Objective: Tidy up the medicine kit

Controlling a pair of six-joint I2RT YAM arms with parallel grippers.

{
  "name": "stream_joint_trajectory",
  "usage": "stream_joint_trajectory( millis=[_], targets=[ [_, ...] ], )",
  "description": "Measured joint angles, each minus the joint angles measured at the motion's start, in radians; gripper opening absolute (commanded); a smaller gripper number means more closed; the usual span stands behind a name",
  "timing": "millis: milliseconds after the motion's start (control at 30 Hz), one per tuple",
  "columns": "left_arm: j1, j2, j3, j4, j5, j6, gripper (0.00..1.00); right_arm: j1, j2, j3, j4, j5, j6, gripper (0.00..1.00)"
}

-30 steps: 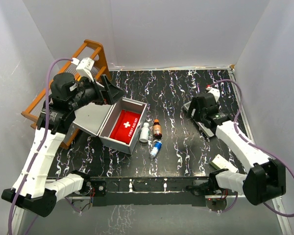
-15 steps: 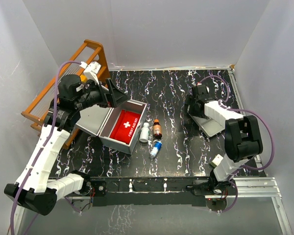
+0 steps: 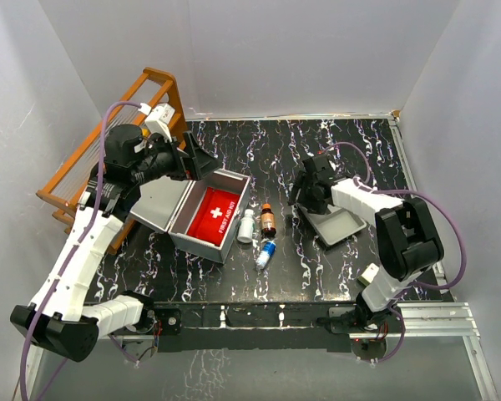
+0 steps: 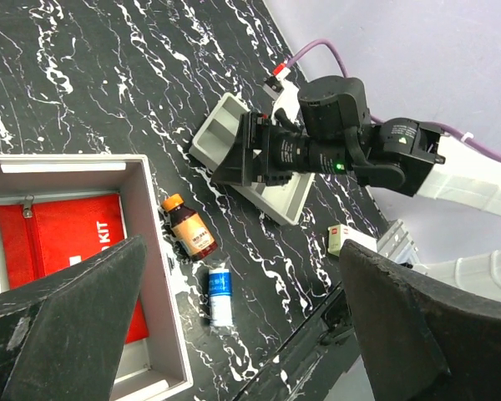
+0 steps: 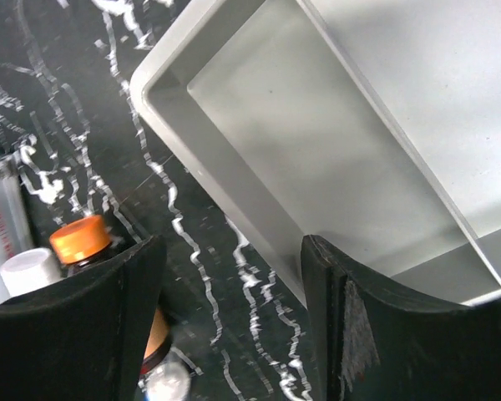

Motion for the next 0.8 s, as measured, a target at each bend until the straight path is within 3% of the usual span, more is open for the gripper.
stream_joint_trajectory(
  millis=[167, 400, 800],
  targets=[
    [0.0, 0.0, 0.0, -0.014, -0.014, 0.006, 0.99, 0.061, -0.024, 0.002, -0.004, 0.006, 0.082, 0.62],
    [0.0, -0.004, 0.0, -0.031, -0.022, 0.006, 0.99, 0.137, -0.088, 0.027, -0.039, 0.127, 0.083, 0.63],
    [0.0, -0.01, -0.007, -0.038, -0.026, 0.006, 0.99, 0.243, -0.042, 0.027, 0.008, -0.04, -0.019, 0.65]
  ],
)
